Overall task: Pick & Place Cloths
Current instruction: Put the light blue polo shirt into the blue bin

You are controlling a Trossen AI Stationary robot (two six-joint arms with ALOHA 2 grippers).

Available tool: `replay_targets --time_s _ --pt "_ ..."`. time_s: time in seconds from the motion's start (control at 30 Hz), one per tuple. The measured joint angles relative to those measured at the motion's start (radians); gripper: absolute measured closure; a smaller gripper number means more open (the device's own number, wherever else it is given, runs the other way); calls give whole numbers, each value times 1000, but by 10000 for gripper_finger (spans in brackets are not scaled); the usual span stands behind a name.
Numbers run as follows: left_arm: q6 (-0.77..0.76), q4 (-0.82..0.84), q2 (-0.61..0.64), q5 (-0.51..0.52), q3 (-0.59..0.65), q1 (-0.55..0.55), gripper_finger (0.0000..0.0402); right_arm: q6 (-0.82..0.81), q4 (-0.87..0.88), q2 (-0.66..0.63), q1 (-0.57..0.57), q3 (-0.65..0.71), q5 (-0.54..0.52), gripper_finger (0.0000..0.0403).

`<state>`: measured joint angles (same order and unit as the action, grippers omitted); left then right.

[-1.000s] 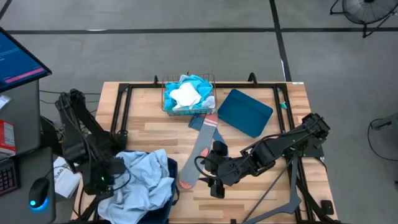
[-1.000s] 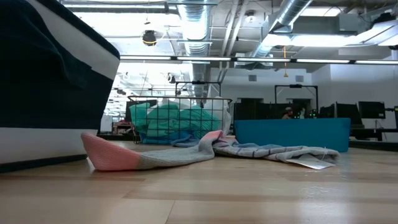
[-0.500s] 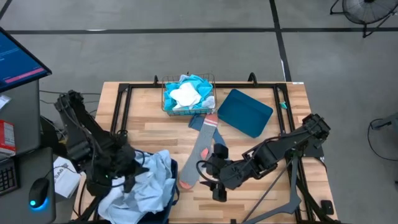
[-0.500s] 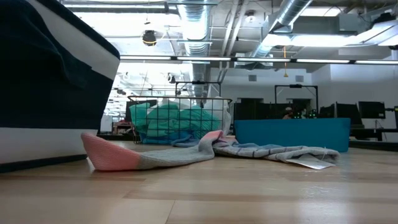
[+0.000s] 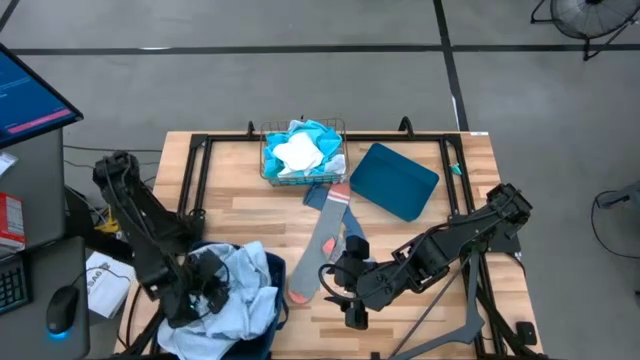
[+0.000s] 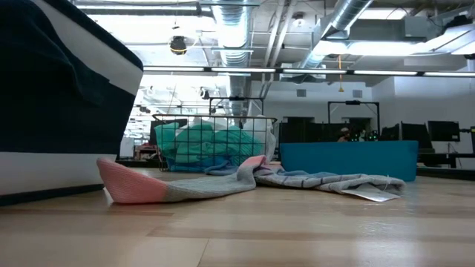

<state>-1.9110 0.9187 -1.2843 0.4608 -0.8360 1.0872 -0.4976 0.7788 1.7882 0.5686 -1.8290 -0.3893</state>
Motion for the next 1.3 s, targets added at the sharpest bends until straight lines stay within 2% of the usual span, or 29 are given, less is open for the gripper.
replay_targets --time_s 0.17,0.23,0.33,0.47,0.6,0.77,0.93,1.07,1.17,1.3 --pt "-10 -205 -81 -153 117 -15 401 7 3 0 -5 0 0 131" --pt "-6 -277 -92 -170 147 -17 401 8 6 0 -7 0 0 131" --pt "-2 -287 -73 -171 154 -18 398 17 6 0 -9 0 0 131" --pt "74 -284 50 -166 155 -17 378 29 6 0 -8 0 0 131" --pt "168 -301 224 -160 155 -17 339 37 5 0 -8 0 0 131" --pt "308 -407 403 -154 155 -17 281 37 2 0 -8 0 0 131" --pt "350 -527 499 -154 155 -16 247 36 -6 0 -8 0 0 131" --pt "367 -731 510 -150 155 -16 245 64 -33 0 -9 0 0 131" --pt "385 -820 492 -154 153 -17 261 108 -83 0 -14 0 0 131" --pt "336 -818 453 -278 153 -11 293 115 -108 0 -23 0 0 131"
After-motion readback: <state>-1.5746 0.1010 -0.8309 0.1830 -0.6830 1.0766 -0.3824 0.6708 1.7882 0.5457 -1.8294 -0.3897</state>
